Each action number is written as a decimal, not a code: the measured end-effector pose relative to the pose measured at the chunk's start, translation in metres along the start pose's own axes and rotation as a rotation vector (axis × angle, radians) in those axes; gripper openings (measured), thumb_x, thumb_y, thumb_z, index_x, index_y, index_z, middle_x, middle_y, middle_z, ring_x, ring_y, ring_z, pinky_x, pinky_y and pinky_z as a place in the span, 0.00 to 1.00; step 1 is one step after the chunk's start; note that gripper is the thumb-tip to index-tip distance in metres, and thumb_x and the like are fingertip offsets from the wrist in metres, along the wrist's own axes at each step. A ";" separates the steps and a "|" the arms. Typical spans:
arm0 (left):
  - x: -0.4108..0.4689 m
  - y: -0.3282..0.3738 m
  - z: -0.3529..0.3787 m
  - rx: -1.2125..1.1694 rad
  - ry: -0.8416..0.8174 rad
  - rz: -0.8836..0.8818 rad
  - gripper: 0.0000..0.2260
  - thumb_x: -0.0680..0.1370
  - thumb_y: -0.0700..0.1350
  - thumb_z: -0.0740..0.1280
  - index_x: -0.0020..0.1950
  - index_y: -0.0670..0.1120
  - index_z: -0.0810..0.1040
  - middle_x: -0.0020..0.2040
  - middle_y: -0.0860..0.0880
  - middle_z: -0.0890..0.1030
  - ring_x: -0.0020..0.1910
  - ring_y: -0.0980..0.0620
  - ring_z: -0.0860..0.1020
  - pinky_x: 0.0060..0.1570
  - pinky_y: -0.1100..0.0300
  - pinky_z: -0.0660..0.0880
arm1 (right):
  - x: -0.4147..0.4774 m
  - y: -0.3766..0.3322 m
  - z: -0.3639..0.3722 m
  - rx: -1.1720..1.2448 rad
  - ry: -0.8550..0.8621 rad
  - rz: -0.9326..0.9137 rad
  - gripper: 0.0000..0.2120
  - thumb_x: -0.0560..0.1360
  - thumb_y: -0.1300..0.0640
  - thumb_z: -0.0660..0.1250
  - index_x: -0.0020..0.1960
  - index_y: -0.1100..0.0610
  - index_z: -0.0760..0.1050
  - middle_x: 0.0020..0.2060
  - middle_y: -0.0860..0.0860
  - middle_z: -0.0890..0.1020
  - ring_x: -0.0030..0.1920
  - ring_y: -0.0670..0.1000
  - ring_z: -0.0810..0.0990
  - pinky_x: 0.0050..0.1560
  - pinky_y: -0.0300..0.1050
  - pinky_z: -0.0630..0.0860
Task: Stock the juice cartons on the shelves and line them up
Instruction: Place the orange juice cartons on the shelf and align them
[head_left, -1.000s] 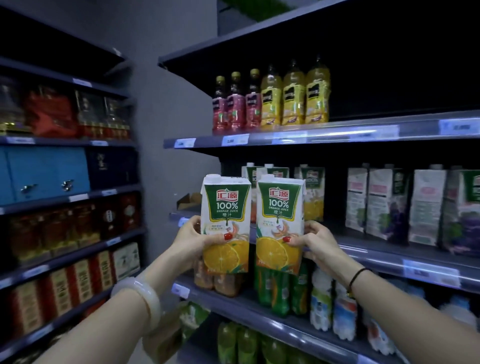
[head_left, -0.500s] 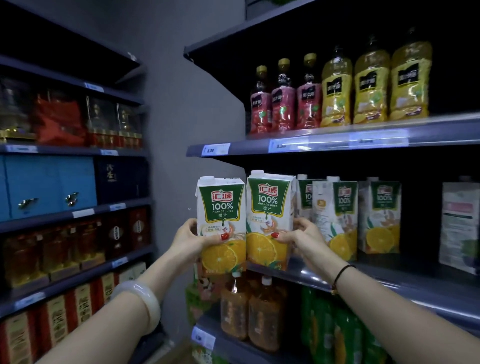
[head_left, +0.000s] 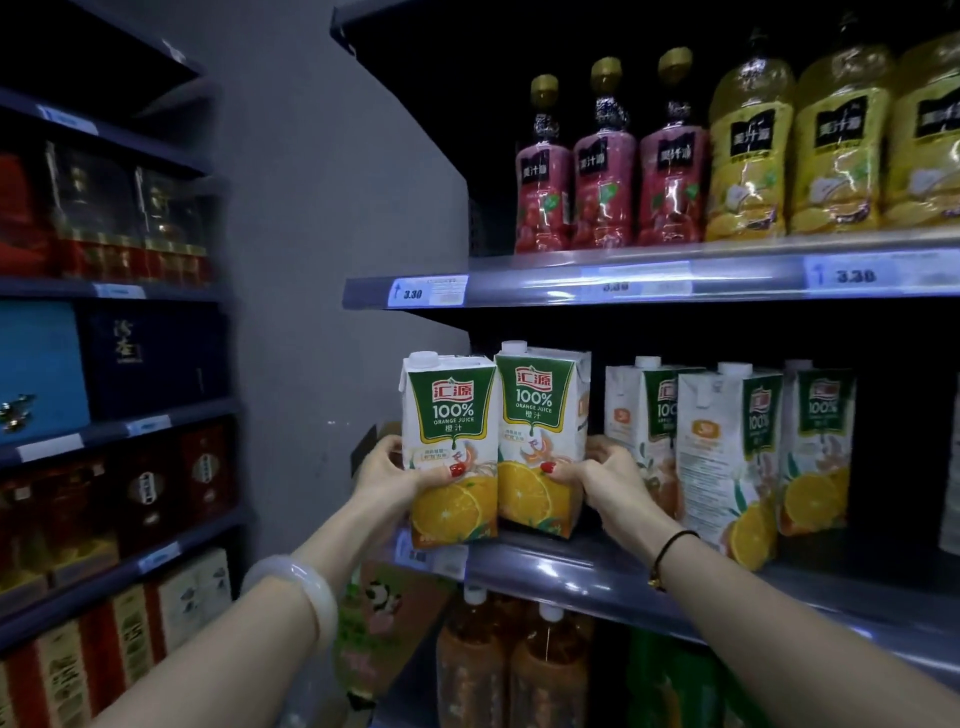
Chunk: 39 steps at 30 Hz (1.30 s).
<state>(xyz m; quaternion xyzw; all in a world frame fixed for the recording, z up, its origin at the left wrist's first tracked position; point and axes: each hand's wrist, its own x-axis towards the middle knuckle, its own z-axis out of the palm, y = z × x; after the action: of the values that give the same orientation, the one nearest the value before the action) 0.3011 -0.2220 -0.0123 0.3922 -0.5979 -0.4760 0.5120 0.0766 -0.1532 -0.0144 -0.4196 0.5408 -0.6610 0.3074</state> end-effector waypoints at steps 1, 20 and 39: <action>0.008 -0.002 0.003 -0.010 -0.008 -0.004 0.27 0.59 0.43 0.81 0.54 0.47 0.74 0.49 0.49 0.83 0.44 0.49 0.82 0.37 0.53 0.79 | 0.005 0.002 0.000 -0.009 0.014 -0.002 0.20 0.64 0.69 0.74 0.52 0.57 0.73 0.50 0.55 0.82 0.51 0.56 0.81 0.54 0.55 0.78; 0.075 -0.023 0.059 -0.005 -0.151 -0.177 0.38 0.60 0.42 0.81 0.65 0.41 0.66 0.45 0.49 0.80 0.46 0.47 0.80 0.41 0.52 0.79 | 0.041 0.018 -0.041 -0.126 0.057 0.084 0.23 0.66 0.66 0.74 0.59 0.60 0.71 0.56 0.56 0.80 0.55 0.57 0.79 0.58 0.58 0.77; 0.023 -0.024 0.062 0.214 0.091 0.090 0.28 0.65 0.43 0.78 0.60 0.40 0.70 0.58 0.42 0.77 0.53 0.45 0.77 0.53 0.50 0.75 | -0.018 0.018 -0.049 -0.375 0.080 -0.015 0.30 0.71 0.58 0.73 0.69 0.63 0.66 0.66 0.57 0.73 0.65 0.54 0.72 0.58 0.39 0.68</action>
<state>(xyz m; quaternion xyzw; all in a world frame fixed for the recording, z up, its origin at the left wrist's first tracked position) 0.2359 -0.2392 -0.0316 0.4385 -0.6384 -0.3678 0.5147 0.0400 -0.1197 -0.0392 -0.4470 0.6631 -0.5671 0.1971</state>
